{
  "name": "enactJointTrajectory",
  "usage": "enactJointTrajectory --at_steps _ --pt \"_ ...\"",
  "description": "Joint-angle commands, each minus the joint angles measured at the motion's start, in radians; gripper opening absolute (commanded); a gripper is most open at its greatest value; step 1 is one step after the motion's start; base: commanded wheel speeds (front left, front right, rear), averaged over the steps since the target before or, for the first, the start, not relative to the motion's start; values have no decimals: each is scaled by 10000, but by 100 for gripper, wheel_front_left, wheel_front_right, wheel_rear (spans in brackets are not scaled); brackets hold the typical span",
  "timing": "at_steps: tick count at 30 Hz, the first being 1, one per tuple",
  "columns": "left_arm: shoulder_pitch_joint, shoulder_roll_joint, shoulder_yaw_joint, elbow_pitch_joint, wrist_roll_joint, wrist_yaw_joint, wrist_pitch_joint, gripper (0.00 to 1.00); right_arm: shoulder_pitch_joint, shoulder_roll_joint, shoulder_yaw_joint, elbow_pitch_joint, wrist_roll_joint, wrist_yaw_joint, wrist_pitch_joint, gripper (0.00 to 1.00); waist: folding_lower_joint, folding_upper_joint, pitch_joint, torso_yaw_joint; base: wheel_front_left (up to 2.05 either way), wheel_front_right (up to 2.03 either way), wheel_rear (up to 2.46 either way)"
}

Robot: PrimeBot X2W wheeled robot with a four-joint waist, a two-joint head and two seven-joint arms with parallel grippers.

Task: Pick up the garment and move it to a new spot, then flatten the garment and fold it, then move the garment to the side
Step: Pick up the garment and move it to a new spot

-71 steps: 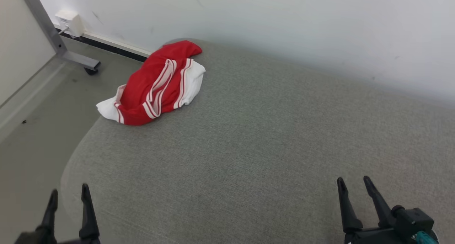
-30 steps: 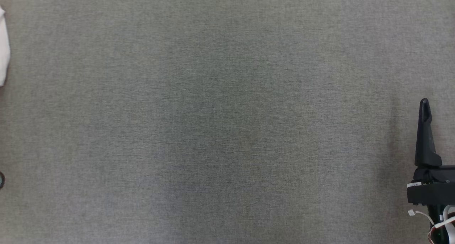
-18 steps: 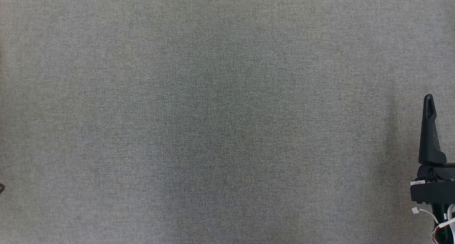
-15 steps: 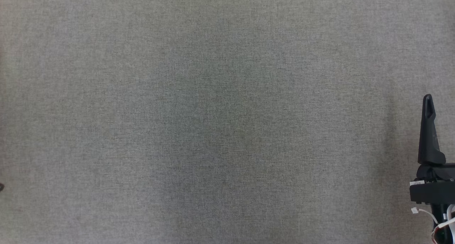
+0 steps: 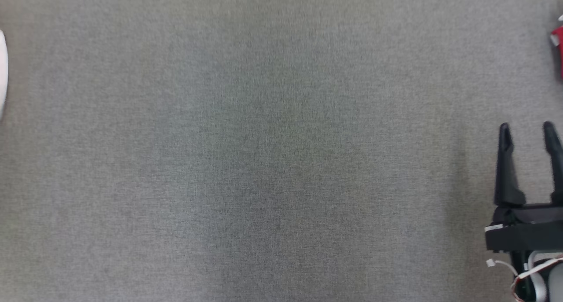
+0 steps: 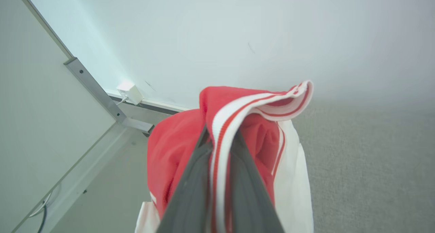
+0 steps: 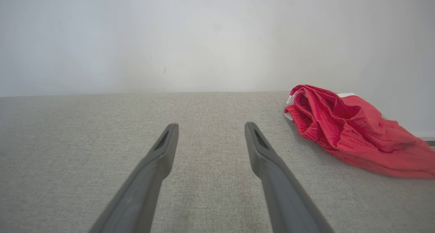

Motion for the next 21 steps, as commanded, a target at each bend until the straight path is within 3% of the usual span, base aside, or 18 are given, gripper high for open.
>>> enactJointTrajectory --at_steps 1,7,15,21 --pt "-309 71 -122 -130 99 -37 -308 0 -80 78 61 170 81 -25 -124 100 1 -1 -457 -13 0 0 0" --pt "-1517 -119 -1031 -900 525 -53 -790 0 -76 337 293 995 279 -25 -603 100 1 -1 -1250 -224 0 0 0" --pt "-2745 -1239 -2763 -3168 358 -51 103 0 -7 674 500 2009 510 -25 -1205 100 1 -1 -2088 -1046 0 0 0" --pt "-3137 -2354 -3472 -4701 -141 -53 954 0 17 850 466 2514 656 -25 -1501 100 1 -1 -2436 -1999 0 0 0"
